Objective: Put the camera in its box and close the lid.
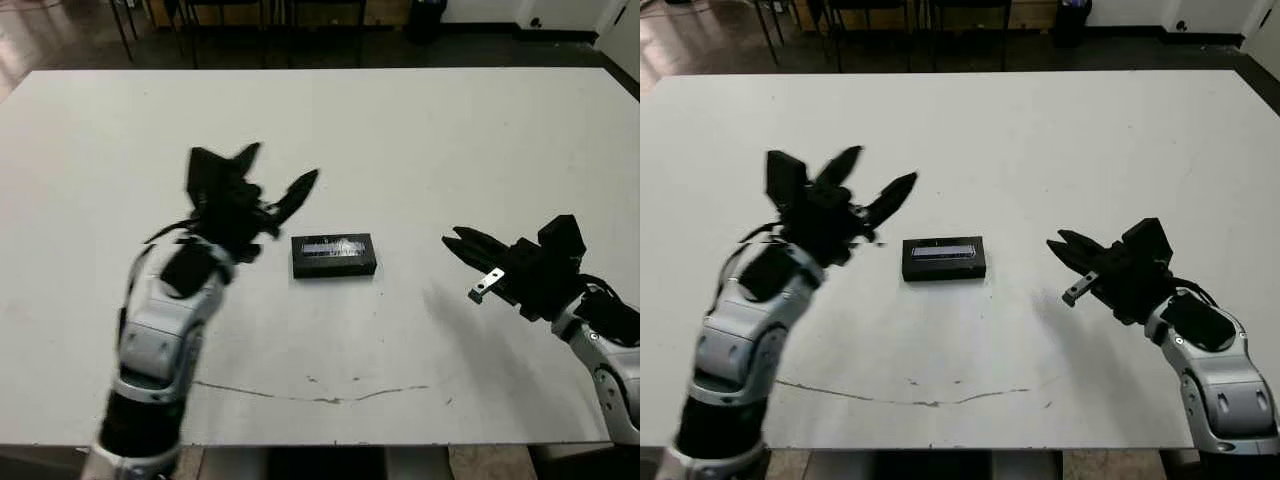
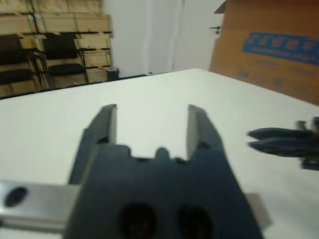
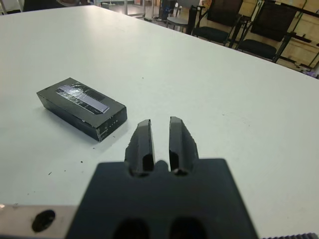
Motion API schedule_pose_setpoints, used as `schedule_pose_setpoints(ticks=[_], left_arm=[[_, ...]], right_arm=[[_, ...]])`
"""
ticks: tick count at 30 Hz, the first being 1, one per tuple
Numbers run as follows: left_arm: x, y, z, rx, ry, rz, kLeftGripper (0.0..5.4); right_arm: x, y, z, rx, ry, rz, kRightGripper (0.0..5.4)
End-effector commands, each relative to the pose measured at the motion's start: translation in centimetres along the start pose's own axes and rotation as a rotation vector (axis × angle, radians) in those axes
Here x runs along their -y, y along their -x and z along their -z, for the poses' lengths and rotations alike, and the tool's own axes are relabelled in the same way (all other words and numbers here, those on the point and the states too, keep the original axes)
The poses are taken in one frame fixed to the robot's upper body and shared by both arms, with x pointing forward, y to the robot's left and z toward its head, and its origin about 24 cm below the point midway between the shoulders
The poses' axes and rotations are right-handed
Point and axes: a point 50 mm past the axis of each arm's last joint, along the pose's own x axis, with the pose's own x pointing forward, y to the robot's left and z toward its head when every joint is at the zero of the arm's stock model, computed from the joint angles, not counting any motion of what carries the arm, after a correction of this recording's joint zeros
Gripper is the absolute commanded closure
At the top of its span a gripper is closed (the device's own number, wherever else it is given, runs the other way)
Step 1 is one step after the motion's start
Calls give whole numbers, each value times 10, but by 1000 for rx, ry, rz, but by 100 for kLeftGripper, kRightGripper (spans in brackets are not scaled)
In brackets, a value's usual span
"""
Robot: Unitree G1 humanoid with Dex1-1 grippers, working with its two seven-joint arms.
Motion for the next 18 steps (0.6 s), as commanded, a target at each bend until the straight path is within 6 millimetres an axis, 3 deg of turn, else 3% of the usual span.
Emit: schedule_pose_setpoints(ticks=[1, 6, 12, 18], left_arm=[[12, -6, 17, -91, 12, 4, 416], [26, -17, 36, -182, -16, 17, 534], [38, -22, 66, -342, -32, 6, 537], [31, -17, 98, -508, -6, -46, 537]], right_arm=[[0, -1, 3, -1, -19, 2, 540], [-2, 2, 3, -1, -12, 18, 540], [-3, 4, 4, -7, -2, 25, 540], [-5, 4, 4, -7, -17, 29, 540]])
